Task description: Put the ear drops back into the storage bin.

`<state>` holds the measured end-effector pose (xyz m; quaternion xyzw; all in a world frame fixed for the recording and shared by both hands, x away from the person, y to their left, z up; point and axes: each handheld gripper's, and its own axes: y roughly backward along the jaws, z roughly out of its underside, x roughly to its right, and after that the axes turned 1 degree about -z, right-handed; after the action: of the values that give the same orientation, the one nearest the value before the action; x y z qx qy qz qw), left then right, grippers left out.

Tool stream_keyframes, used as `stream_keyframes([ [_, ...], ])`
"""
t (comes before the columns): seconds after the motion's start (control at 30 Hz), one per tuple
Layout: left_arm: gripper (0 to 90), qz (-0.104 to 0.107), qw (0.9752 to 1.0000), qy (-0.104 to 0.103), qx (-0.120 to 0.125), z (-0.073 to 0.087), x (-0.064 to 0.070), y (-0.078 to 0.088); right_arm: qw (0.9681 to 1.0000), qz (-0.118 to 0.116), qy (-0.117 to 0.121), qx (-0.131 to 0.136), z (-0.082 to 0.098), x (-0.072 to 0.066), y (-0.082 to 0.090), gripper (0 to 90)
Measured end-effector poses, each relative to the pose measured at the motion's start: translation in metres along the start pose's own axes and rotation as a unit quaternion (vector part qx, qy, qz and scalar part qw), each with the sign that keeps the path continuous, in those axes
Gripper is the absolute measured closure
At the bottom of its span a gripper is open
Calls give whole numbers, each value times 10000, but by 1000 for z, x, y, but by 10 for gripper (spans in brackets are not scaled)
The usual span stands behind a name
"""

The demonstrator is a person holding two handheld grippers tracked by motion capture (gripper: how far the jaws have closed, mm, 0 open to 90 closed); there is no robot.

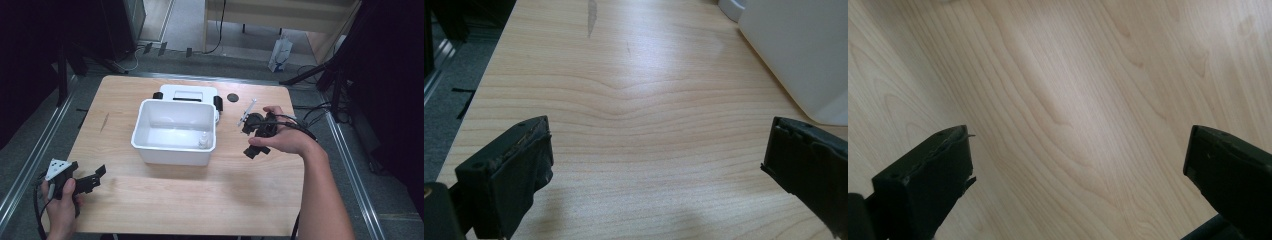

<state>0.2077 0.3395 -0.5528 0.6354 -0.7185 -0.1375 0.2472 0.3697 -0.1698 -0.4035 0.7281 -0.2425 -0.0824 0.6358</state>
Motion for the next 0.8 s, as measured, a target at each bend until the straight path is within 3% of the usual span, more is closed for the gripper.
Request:
stream_keyframes([
  [0.17, 3, -2, 10000, -26, -18, 0, 0, 0, 10000, 15, -39, 51, 19, -3, -7, 0],
  [0.47, 3, -10, 10000, -42, -28, 0, 1, 0, 9993, 53, -317, 216, 60, -8, -20, 0],
  [0.8, 3, -73, 10000, -57, -19, 1, 1, 1, 9957, 187, -625, 662, 109, -21, -36, 0],
])
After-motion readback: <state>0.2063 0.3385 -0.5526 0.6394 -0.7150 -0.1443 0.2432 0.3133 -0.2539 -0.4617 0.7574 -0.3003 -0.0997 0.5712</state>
